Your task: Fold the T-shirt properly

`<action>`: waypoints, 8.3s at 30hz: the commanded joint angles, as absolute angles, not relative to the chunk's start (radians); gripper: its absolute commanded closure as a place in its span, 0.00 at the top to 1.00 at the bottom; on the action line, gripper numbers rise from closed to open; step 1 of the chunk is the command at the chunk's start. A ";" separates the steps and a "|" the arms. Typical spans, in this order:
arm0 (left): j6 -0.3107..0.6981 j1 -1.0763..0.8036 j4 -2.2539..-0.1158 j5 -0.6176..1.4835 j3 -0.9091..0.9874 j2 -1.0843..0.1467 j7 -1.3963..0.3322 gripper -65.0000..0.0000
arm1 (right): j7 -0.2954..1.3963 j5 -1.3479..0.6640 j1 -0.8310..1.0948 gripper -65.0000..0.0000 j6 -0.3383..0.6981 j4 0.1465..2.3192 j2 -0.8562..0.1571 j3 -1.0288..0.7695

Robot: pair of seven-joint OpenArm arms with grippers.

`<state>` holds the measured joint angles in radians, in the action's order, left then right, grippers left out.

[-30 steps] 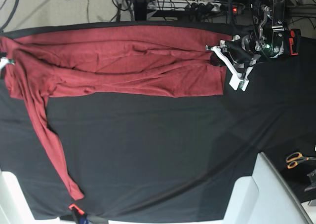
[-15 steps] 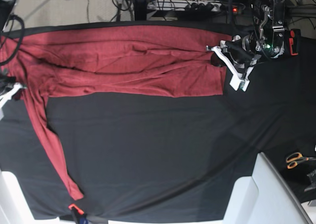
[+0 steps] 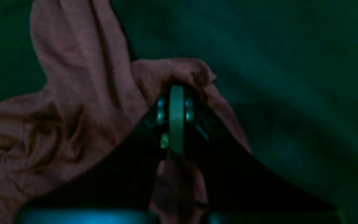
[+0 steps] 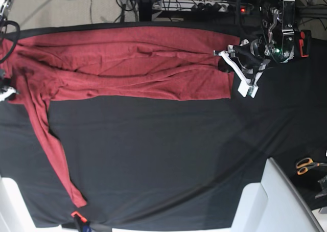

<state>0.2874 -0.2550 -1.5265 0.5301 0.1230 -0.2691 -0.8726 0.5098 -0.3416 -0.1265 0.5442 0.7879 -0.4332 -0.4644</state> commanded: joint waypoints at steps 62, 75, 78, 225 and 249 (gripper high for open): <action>0.292 -0.245 -1.550 0.542 0.134 -0.283 -0.863 0.10 | 0.406 -0.355 -0.463 0.78 0.291 0.659 -0.429 0.110; 0.292 -0.249 -1.679 0.549 0.196 -0.278 -0.865 0.84 | 0.219 -0.355 -0.483 0.84 0.289 0.495 -0.420 0.114; 0.292 -0.254 -1.716 0.550 0.257 -0.277 -0.868 0.84 | 0.219 -0.357 -0.481 0.83 0.289 0.501 -0.420 0.114; 0.513 -0.469 -1.725 0.541 0.665 -0.478 -0.961 0.83 | 0.811 -0.357 0.259 0.00 0.229 1.824 -0.038 0.298; 0.559 -0.539 -1.721 0.418 0.704 -0.418 -0.957 0.83 | 0.809 -0.363 0.349 0.32 0.236 1.911 -0.105 0.410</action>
<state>0.5583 -0.5369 -1.7077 0.4152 0.6949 -0.4011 -0.9688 0.8330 -0.3592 0.3592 0.2359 1.8896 -0.1028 0.4160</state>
